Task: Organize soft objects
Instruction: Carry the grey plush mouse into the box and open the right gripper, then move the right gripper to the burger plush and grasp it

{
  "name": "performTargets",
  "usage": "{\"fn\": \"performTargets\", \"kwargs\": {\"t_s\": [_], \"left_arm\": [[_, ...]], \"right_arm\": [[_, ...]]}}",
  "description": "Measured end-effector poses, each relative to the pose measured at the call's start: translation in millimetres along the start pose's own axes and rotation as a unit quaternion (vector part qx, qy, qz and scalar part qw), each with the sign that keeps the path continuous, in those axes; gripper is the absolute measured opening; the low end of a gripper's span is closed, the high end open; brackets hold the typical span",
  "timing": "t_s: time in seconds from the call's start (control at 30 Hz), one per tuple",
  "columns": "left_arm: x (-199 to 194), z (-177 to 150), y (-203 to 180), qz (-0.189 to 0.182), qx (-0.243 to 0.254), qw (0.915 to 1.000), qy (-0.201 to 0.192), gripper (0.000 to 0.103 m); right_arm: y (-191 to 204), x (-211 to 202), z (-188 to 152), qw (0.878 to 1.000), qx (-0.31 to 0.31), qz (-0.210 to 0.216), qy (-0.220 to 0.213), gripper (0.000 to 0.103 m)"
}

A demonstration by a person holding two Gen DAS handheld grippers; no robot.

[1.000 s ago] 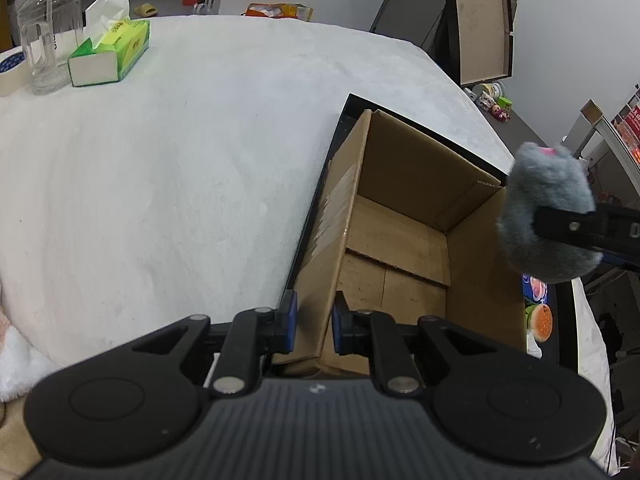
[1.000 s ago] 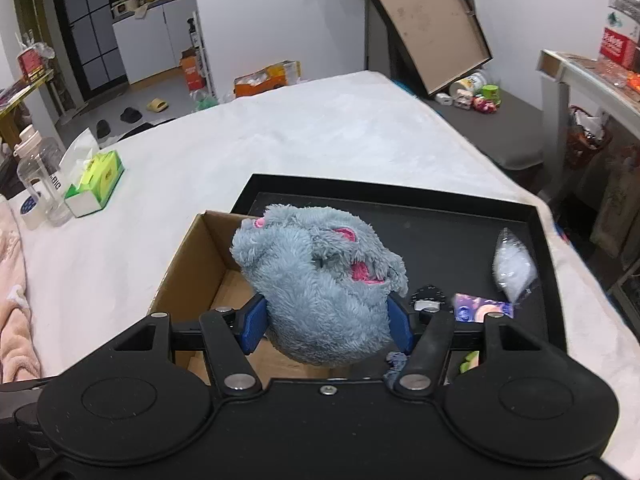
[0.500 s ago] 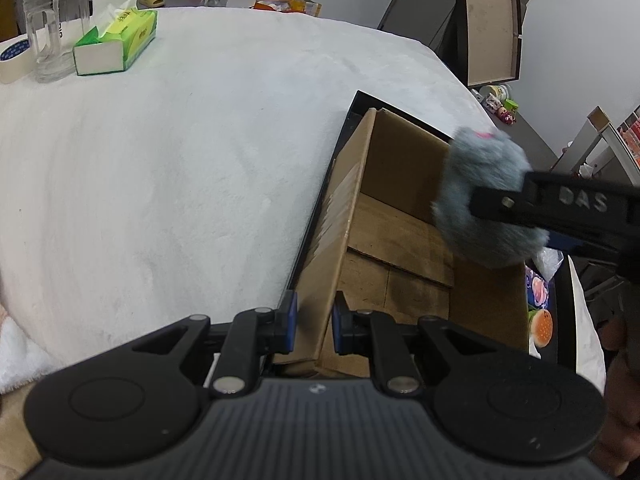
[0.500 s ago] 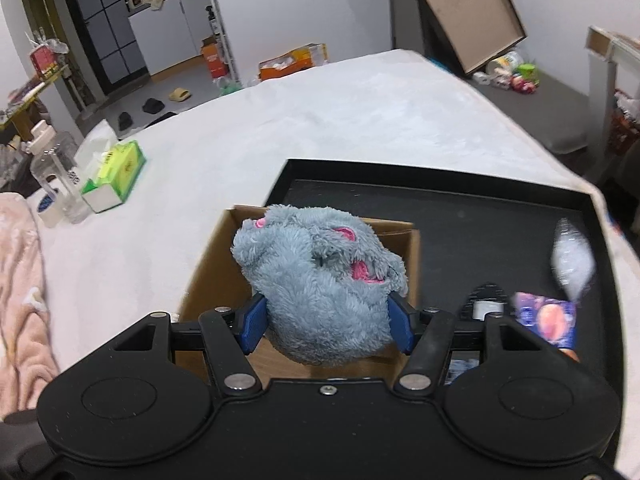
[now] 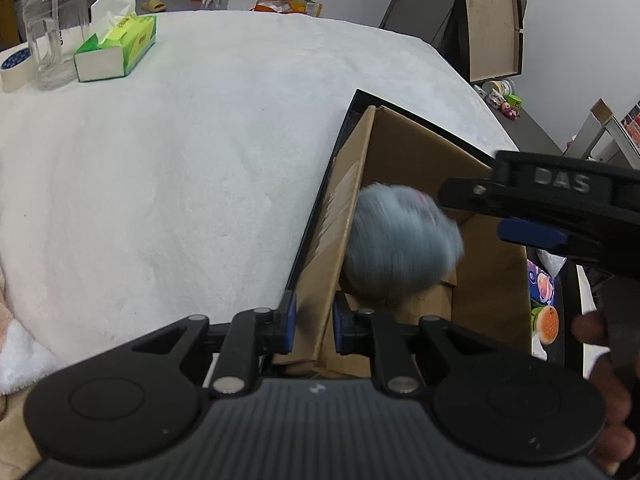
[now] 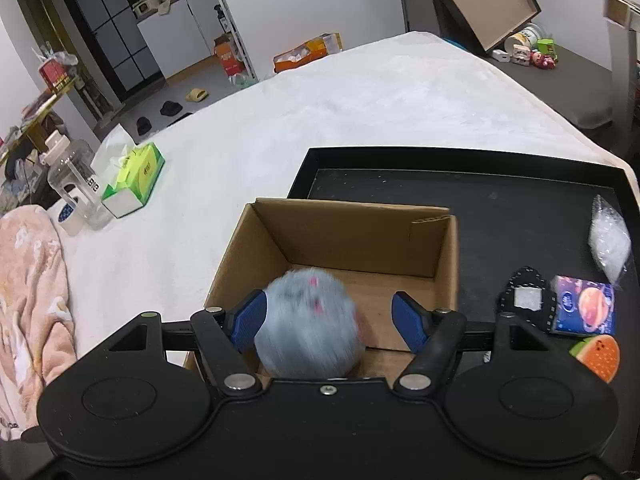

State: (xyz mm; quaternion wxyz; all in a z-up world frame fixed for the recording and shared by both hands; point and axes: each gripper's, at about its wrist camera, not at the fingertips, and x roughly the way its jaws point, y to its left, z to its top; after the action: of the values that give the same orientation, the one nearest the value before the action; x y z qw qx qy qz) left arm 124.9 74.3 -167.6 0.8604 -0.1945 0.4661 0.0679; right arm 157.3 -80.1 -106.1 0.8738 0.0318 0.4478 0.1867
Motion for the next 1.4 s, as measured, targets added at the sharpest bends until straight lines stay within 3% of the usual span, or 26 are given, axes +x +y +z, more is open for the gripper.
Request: {"fn": "performTargets", "kwargs": {"t_s": [0.23, 0.4, 0.7, 0.83, 1.13, 1.4], "left_arm": [[-1.5, -0.1, -5.1, 0.008, 0.012, 0.9999, 0.0, 0.023], [-5.2, 0.4, -10.1, 0.012, 0.017, 0.9998, -0.004, 0.044], [-10.3, 1.9, -20.1, 0.022, 0.032, 0.9991, -0.014, 0.069], [-11.8, 4.5, -23.2, 0.03, 0.031, 0.9989, -0.017, 0.071], [-14.4, 4.9, -39.3, 0.043, 0.059, 0.9971, -0.02, 0.075], [-8.4, 2.9, -55.9, 0.063, 0.089, 0.9938, -0.02, 0.075]], "right_arm": [[-14.8, -24.2, -3.2, 1.0, 0.01, 0.006, -0.012, 0.069], [-28.1, -41.6, -6.9, 1.0, 0.01, 0.003, -0.022, 0.069], [-74.3, -58.5, -19.9, 0.998, 0.044, -0.018, -0.034, 0.072], [-91.6, -61.5, -27.6, 0.997, 0.05, -0.033, -0.038, 0.082], [-125.5, -56.7, -41.4, 0.996, 0.07, -0.039, -0.043, 0.09], [-161.2, -38.6, -60.8, 0.993, 0.096, -0.047, -0.047, 0.09]]}}
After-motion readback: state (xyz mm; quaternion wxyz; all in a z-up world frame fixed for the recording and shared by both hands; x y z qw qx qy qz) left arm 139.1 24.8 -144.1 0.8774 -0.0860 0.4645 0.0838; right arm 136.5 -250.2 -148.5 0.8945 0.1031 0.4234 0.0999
